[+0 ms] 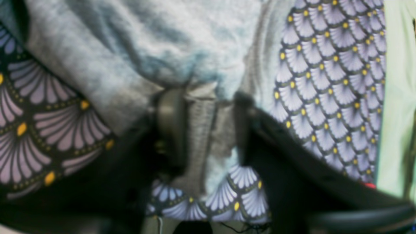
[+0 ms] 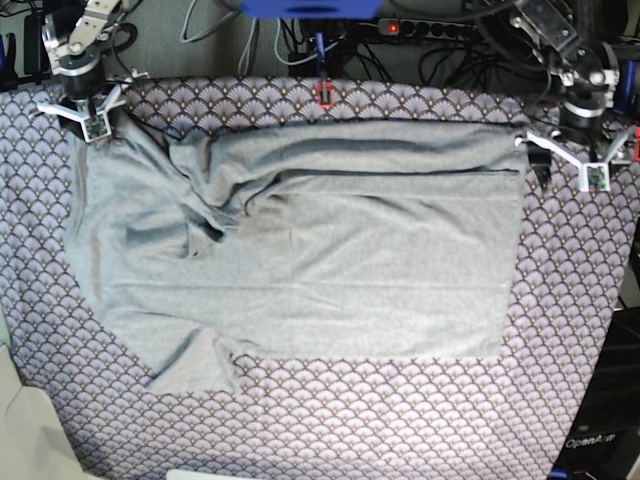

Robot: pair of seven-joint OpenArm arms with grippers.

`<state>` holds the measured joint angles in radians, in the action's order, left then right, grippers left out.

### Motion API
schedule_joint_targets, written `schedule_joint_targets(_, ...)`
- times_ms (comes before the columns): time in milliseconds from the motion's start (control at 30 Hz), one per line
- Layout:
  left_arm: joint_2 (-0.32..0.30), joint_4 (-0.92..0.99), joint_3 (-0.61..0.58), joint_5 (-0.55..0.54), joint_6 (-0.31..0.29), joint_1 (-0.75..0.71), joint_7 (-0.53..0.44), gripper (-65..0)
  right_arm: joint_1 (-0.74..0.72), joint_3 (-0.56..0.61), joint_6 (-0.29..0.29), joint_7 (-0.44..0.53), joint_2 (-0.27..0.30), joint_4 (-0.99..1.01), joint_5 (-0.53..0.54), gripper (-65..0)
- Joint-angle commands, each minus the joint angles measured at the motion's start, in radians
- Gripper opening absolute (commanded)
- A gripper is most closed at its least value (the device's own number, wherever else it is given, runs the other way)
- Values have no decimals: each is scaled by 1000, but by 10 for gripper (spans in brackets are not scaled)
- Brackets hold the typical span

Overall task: Fold the T-shirt properly
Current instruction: 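Pull the shoulder corners outward with both grippers to spread the shirt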

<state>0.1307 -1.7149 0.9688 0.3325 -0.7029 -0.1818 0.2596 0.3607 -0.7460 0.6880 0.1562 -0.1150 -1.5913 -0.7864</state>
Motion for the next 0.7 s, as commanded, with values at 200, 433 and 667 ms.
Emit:
schedule_joint_targets(200, -10, -17, 2, -11, 5, 5, -21, -155, 11, -59, 10, -106, 33, 59, -78, -650)
schedule_joint_targets(433, -10, -18, 2, -11, 5, 5, -21, -155, 16, -105, 10, -31, 93, 67, -32, -650)
schedule_joint_targets(667, -10, -18, 2, -11, 5, 1, -21, -155, 11, -134, 10, 46, 100, 67, -38, -650)
